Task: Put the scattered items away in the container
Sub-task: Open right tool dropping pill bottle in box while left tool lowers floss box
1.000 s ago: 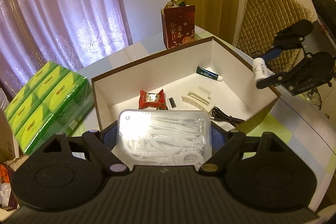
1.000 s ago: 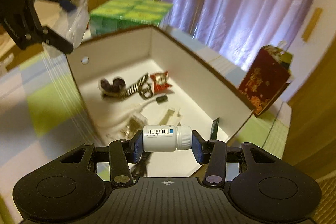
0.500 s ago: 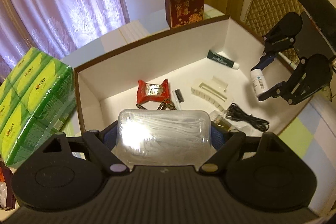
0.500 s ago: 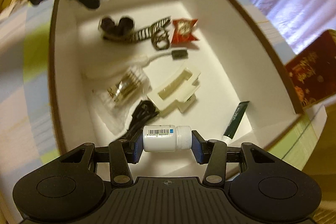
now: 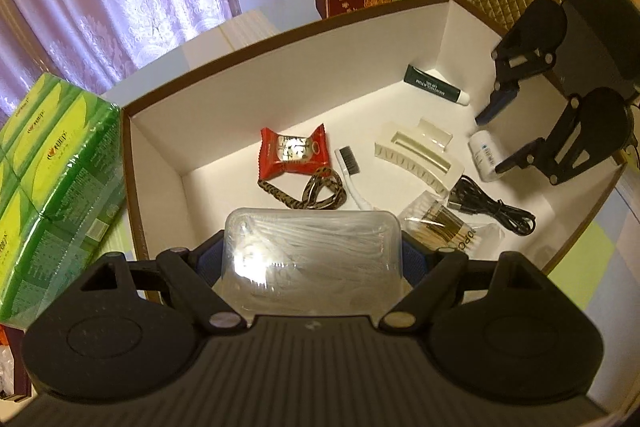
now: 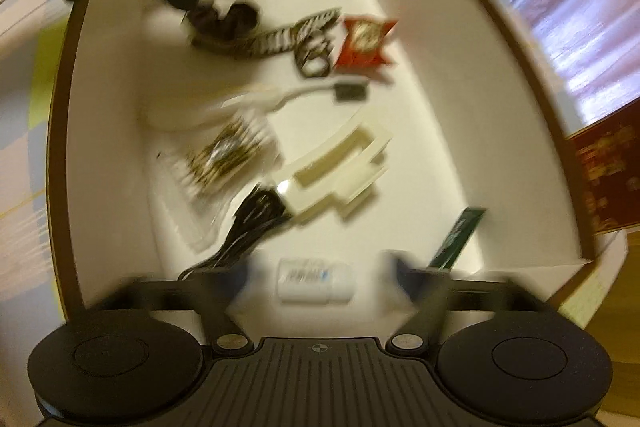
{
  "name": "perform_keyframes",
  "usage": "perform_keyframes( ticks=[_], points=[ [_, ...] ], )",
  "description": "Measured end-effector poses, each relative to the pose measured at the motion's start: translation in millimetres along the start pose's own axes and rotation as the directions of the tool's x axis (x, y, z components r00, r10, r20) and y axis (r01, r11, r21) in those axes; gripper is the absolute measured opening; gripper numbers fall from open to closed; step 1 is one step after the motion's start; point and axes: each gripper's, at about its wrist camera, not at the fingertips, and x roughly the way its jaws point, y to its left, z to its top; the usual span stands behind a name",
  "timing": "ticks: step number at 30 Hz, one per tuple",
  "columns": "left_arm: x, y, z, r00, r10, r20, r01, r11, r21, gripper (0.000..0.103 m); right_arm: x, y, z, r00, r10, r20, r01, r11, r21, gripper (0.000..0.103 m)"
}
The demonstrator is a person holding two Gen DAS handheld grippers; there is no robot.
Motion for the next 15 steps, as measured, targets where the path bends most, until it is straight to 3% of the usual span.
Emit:
perform_keyframes(
  ticks=[8, 15],
  points=[
    [4.5, 0.4, -0.1, 0.998, 0.009, -0.059, -0.009, 1.0, 0.003, 0.083, -29.4, -5.3, -1.6, 0.988, -0.024, 0.152, 0.008, 0.994, 0.106, 0.101],
    [2.7, 0.3, 2.5, 0.996, 0.008, -0.094, -0.013, 0.999, -0.044, 0.083, -46.4, 0.9, -11.7, 0.972, -0.039, 0.233, -0.013, 0.976, 0.219, 0.101]
  ],
)
